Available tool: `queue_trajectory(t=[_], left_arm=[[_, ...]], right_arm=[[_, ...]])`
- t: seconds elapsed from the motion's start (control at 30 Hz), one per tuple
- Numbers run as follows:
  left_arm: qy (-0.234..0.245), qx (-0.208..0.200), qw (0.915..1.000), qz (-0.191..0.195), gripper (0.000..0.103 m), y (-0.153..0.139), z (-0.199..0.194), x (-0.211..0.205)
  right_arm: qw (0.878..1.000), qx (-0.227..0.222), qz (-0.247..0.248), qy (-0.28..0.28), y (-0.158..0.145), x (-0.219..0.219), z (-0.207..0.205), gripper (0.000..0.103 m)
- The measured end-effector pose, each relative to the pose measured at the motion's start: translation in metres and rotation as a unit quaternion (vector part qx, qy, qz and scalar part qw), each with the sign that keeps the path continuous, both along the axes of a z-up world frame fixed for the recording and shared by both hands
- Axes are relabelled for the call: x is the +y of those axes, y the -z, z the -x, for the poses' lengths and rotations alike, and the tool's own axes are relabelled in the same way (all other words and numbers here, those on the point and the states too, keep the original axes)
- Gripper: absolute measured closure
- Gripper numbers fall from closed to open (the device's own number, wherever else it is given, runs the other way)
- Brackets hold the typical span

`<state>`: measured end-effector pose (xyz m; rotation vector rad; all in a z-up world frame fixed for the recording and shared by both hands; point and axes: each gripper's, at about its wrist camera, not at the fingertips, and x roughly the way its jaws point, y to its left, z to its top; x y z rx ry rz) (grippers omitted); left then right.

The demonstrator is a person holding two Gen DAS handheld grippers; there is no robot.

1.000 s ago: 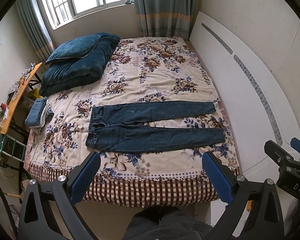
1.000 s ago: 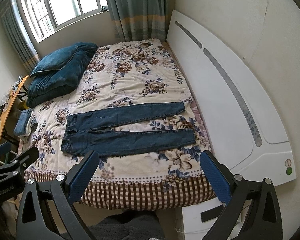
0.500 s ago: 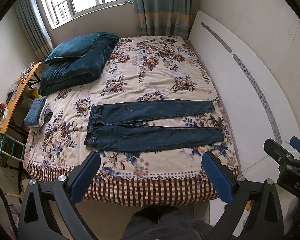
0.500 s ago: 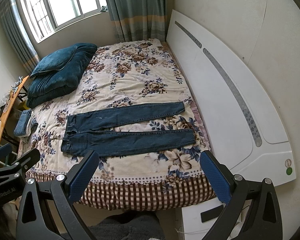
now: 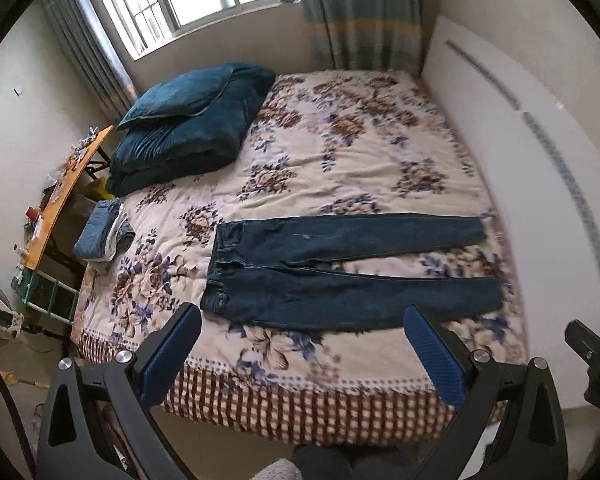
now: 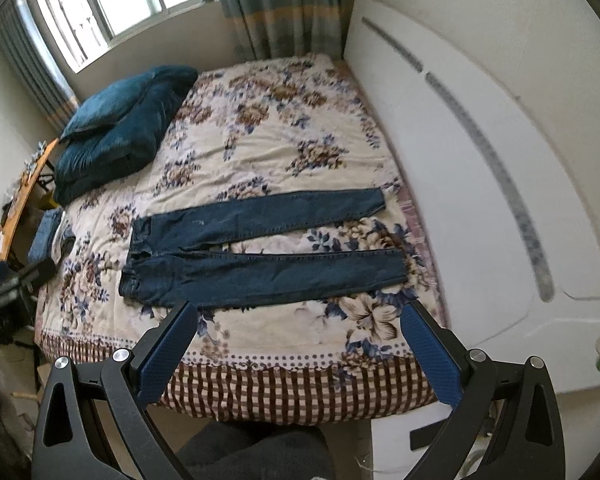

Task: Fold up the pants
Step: 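Lower both grippers onto the jeans and grasp the leg hems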

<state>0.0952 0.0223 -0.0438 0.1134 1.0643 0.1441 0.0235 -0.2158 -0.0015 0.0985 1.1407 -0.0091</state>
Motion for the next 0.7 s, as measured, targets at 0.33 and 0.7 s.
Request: queue_trajectory(t=[0.33,0.7], left_arm=[[0.022,0.092,0.9955,-0.001,0.0,0.131,-0.155,0.054],[0.133,0.196,0.9685,-0.076,0.0,0.332,-0.333,0.077]], right_arm=[[0.996,0.081,0.035,-0.032,0.148,0.045,-0.168,0.0],[0.957,0.188,0.095,-0.201,0.378,0.135,-0.389,0.0]])
